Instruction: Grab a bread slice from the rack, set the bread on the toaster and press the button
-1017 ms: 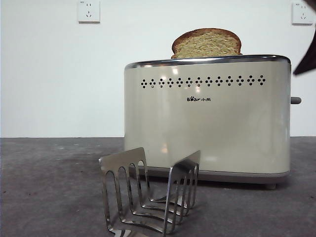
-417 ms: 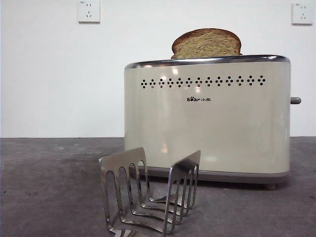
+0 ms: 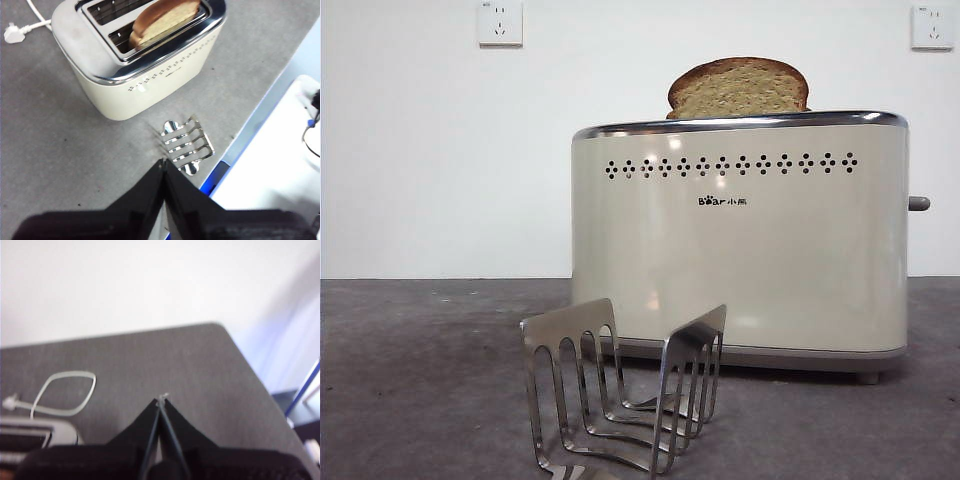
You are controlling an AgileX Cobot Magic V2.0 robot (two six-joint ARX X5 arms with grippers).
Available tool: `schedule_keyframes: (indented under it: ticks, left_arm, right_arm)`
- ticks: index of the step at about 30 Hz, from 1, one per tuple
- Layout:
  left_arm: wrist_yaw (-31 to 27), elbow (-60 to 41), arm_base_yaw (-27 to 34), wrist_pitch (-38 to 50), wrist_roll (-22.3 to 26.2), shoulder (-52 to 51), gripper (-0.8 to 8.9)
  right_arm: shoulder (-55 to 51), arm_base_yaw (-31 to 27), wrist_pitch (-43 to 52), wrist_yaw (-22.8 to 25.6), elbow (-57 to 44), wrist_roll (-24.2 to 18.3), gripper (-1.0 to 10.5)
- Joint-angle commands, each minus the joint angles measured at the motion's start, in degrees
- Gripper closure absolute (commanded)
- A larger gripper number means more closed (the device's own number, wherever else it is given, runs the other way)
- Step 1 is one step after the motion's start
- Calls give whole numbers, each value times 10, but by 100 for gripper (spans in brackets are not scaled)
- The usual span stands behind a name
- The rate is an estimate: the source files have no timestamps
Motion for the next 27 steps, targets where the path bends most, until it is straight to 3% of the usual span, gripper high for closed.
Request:
schedule_keyframes:
  ticks: [1, 9, 11, 16, 19, 24, 27]
  left_arm:
    - [1, -2, 30, 2, -1, -2, 817]
    - [2, -26, 169, 3, -1, -37, 816]
    - [-4, -55, 200, 30, 28, -64, 817]
    - [-4, -238, 289, 283, 133, -184, 817]
    - [-4, -391, 332, 477, 151, -260, 817]
    - [-4, -660, 383, 749, 130, -391, 817]
    - [-3, -811, 395, 808, 78, -488, 816]
  right_arm:
    - [17, 1, -45, 1, 12, -4, 947]
    - [73, 1, -71, 1, 13, -4, 947]
    - [92, 1, -70, 1, 13, -4, 947]
    - [151, 1, -70, 1, 13, -4, 947]
    - [188, 1, -70, 1, 13, -4, 947]
    - [252, 0, -70, 1, 13, -4, 947]
    - [299, 0, -61, 1, 13, -4, 947]
